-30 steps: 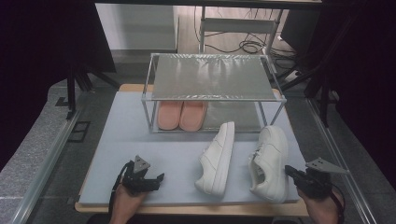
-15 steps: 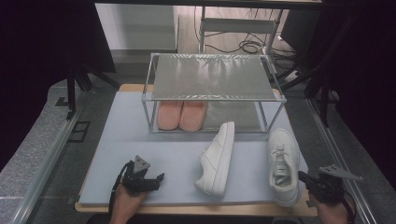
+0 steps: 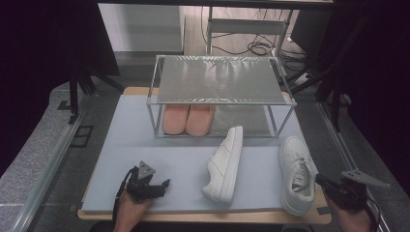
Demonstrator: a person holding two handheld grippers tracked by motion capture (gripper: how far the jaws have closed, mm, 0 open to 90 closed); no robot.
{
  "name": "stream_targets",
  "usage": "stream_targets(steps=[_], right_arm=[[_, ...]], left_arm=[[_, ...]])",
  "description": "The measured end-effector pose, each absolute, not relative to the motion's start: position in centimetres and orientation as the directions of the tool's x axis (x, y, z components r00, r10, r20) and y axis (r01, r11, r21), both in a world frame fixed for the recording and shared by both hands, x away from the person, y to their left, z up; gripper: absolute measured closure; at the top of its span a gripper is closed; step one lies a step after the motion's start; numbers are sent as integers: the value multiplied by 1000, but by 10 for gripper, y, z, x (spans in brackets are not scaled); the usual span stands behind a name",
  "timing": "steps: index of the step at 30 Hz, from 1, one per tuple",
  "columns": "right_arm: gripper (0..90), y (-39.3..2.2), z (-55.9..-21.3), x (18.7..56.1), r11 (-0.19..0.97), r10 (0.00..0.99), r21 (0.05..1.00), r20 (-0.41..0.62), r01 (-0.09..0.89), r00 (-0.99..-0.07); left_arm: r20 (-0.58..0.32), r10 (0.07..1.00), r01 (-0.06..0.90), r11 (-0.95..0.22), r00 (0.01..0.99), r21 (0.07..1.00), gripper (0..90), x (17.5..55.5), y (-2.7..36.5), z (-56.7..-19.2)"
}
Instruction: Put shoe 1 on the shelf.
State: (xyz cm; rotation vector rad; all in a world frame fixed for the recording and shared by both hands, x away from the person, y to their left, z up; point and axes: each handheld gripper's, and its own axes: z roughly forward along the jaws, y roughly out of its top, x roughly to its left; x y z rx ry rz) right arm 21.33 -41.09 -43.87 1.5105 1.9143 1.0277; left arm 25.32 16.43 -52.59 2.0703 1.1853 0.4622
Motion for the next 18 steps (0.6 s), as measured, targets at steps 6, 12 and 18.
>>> stream_targets(steps=[6, 12, 18], right_arm=[[897, -399, -424, 213, 123, 947, 814, 74, 568, -311], [898, -375, -415, 209, 158, 916, 818, 87, 553, -391], [898, -347, -416, 206, 216, 878, 803, 89, 555, -470]], left_arm=[[-34, 854, 606, -340, 519, 719, 189, 253, 164, -526], [-34, 854, 606, -339, 518, 720, 189, 253, 164, -526], [-33, 854, 606, -340, 519, 719, 189, 253, 164, -526]])
